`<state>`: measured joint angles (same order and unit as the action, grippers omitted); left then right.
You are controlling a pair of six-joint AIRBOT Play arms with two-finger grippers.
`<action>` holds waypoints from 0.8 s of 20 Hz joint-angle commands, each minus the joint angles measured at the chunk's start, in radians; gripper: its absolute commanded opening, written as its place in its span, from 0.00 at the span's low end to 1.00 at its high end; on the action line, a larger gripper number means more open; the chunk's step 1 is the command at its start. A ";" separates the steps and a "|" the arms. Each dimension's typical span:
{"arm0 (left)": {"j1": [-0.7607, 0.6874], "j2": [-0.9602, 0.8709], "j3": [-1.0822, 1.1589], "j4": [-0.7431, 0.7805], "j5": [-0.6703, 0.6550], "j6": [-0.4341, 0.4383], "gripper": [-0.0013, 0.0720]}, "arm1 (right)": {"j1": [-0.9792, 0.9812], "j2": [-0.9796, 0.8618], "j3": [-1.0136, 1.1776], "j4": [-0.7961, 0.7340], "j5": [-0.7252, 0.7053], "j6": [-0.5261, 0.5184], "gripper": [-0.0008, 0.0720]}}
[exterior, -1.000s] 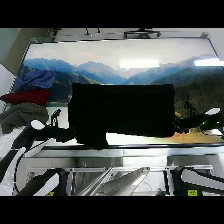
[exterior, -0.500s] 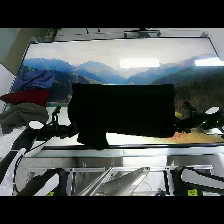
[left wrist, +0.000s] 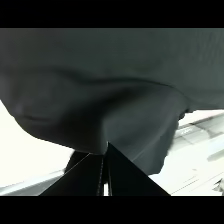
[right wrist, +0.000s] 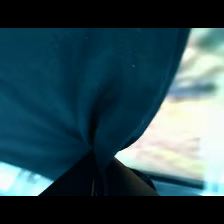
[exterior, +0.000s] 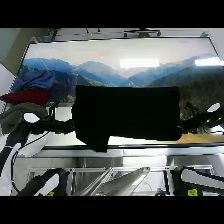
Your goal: Fold the shirts.
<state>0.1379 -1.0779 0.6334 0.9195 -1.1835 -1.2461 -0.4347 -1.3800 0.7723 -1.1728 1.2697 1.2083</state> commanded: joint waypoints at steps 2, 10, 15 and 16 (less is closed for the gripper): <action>0.000 0.000 0.123 0.109 -0.060 -0.068 0.05 | 0.000 0.029 0.084 -0.048 0.046 0.057 0.04; -0.078 -0.001 0.286 0.076 -0.077 -0.083 0.05 | 0.002 0.035 0.180 0.039 0.125 0.034 0.04; -0.098 -0.177 0.576 0.082 -0.048 -0.084 0.05 | 0.002 0.008 0.345 0.286 0.039 0.029 0.05; -0.105 -0.235 0.629 0.081 -0.048 -0.084 0.05 | 0.009 -0.012 0.364 0.330 0.008 0.016 0.05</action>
<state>0.0460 -1.1999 1.1187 1.0031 -1.2388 -1.3277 -0.4320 -1.3640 1.0664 -1.0039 1.3437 1.2407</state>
